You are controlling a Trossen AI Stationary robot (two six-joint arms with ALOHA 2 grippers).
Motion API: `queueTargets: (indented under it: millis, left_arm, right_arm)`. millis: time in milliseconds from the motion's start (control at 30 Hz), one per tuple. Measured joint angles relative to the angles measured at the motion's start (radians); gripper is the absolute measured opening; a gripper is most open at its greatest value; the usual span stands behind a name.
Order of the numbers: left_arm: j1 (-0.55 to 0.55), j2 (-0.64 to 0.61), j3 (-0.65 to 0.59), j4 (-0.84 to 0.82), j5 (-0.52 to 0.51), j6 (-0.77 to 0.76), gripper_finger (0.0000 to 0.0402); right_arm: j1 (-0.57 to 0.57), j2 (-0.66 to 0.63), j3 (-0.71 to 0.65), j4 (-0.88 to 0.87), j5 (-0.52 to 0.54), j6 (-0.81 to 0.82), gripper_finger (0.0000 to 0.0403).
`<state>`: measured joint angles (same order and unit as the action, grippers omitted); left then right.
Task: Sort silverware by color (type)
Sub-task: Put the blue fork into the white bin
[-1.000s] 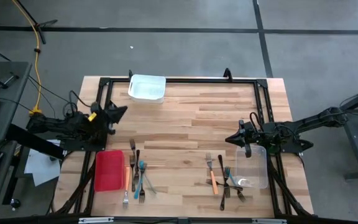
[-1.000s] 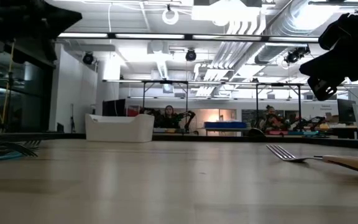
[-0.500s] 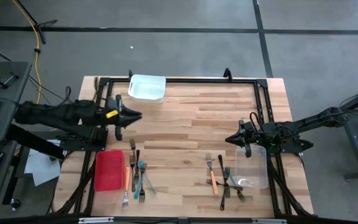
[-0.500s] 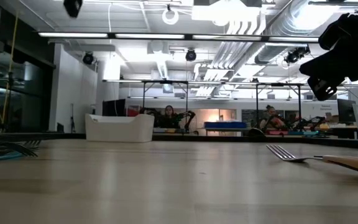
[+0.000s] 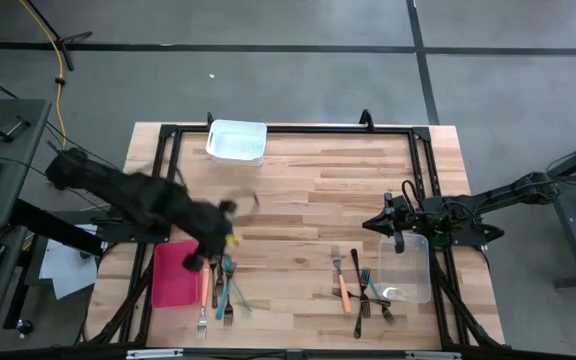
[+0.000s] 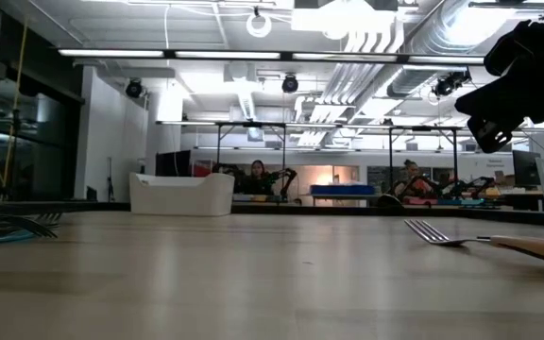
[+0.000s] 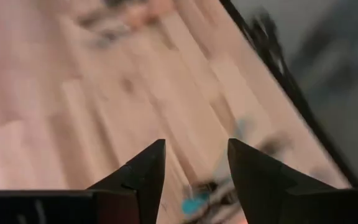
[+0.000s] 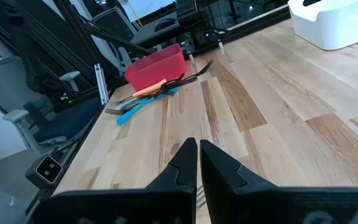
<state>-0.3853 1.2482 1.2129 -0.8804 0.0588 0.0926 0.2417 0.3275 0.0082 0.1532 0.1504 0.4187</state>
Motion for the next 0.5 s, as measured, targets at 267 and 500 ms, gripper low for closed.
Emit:
queueTargets:
  millis: [267,500]
  left_arm:
    - [-0.104,0.311,0.000,0.017,-0.042,0.160,0.0164]
    - [-0.108,0.519,0.000,0.018,0.028,0.117,0.0162]
  right_arm:
    - [0.000,0.000,0.000,-0.004,0.000,0.000,0.0005]
    - [0.000,0.000,0.000,-0.011,0.000,0.000,0.0005]
